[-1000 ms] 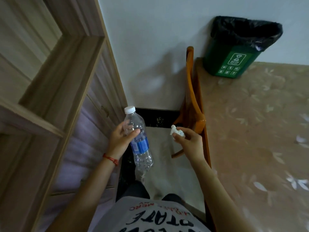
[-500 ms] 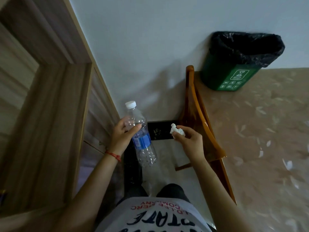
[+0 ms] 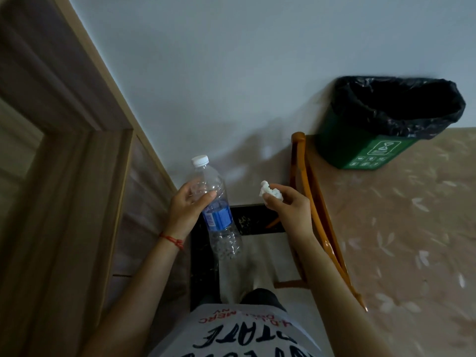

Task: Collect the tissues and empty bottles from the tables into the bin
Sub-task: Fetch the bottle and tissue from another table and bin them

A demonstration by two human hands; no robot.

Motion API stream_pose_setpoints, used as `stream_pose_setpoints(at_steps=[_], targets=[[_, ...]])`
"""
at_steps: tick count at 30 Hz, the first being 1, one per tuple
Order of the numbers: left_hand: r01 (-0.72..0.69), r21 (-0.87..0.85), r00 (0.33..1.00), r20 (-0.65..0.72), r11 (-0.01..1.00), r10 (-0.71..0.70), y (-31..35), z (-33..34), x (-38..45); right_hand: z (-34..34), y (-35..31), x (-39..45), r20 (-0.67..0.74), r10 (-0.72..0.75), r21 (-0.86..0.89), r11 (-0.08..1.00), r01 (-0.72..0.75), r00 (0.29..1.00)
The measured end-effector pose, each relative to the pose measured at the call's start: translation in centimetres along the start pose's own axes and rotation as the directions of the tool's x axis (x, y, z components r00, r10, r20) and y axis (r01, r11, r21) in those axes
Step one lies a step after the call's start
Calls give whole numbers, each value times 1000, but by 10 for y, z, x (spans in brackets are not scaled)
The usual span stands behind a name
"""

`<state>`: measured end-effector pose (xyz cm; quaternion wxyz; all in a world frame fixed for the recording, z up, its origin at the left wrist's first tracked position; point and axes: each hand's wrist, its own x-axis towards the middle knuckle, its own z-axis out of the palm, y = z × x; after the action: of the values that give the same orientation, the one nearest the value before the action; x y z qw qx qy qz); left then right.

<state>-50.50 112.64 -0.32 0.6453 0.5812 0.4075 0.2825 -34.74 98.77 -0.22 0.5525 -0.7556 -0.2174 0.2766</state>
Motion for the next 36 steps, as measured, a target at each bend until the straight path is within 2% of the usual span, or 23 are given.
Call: stream_pose_setpoints(at_steps=[6, 10, 16, 20, 26, 30, 36], targets=[[17, 36, 1000, 22, 999, -18, 18, 26, 49, -18, -17, 44, -52, -11, 78, 997, 15, 999], [-25, 75, 998, 55, 997, 21, 27, 54, 77, -37, -20, 63, -104, -4, 147, 989, 19, 995], [-92, 140, 983, 171, 986, 67, 42, 89, 113, -67, -21, 83, -219, 30, 158, 987, 5, 975], [-59, 119, 965, 260, 991, 26, 55, 111, 141, -79, -21, 94, -290, 84, 189, 982, -29, 953], [-69, 101, 889, 457, 992, 15, 68, 148, 186, -84, -27, 106, -458, 111, 212, 977, -13, 882], [-56, 103, 785, 619, 993, -20, 79, 169, 216, -82, -28, 116, -581, 174, 232, 972, -44, 795], [-47, 184, 665, 739, 982, -106, 86, 193, 240, -73, -27, 119, -684, 230, 265, 963, -58, 692]])
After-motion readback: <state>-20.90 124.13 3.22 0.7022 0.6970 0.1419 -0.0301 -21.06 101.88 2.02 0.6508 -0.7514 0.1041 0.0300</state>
